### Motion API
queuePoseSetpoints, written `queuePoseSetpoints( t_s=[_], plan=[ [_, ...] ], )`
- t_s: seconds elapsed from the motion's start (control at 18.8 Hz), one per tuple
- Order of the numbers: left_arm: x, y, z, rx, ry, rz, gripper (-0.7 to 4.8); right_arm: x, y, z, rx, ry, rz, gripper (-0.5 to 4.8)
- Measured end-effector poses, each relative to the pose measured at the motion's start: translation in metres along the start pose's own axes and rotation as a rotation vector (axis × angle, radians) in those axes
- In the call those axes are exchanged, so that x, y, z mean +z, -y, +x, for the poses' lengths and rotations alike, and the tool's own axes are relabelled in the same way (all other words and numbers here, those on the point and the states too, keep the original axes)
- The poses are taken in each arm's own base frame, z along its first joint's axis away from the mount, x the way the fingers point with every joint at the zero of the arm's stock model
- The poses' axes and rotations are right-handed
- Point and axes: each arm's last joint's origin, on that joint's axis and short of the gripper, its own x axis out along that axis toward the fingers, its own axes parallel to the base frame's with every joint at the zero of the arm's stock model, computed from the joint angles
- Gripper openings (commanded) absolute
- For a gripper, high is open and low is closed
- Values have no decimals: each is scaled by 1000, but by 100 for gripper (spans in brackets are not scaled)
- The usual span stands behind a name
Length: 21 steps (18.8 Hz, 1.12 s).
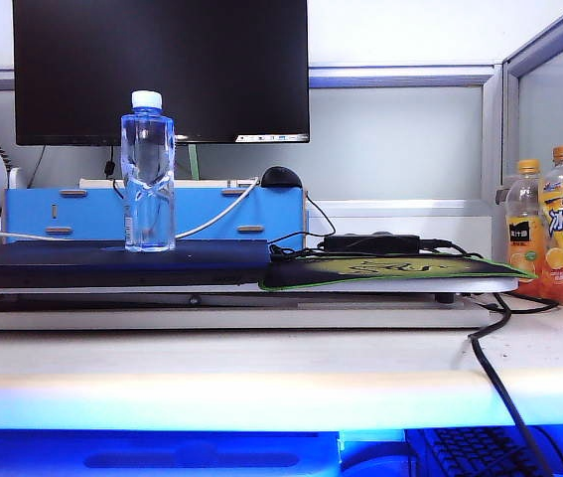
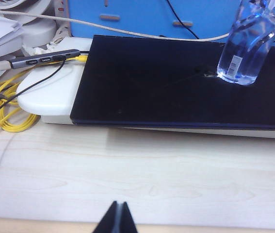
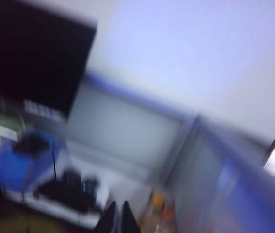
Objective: Pick up the mineral water bottle and place it on the laptop.
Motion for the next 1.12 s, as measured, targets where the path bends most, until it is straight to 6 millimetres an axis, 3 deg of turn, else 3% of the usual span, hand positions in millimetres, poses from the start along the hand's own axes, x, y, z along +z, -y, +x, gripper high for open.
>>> queuePoseSetpoints(
  t_s=[0.21, 0.43, 0.75, 1.12],
  plan=[
    [0, 0, 0, 0, 0, 0, -2, -70, -24, 2, 31, -81, -3, 23],
    [0, 0, 0, 0, 0, 0, -2, -118, -36, -10, 44, -133, 119, 23],
    [0, 0, 0, 1, -1, 0, -2, -171, -49, -32, 2, -119, 293, 23],
    [0, 0, 0, 1, 0, 0, -2, -195, -54, -31, -23, -200, 347, 23]
  ],
)
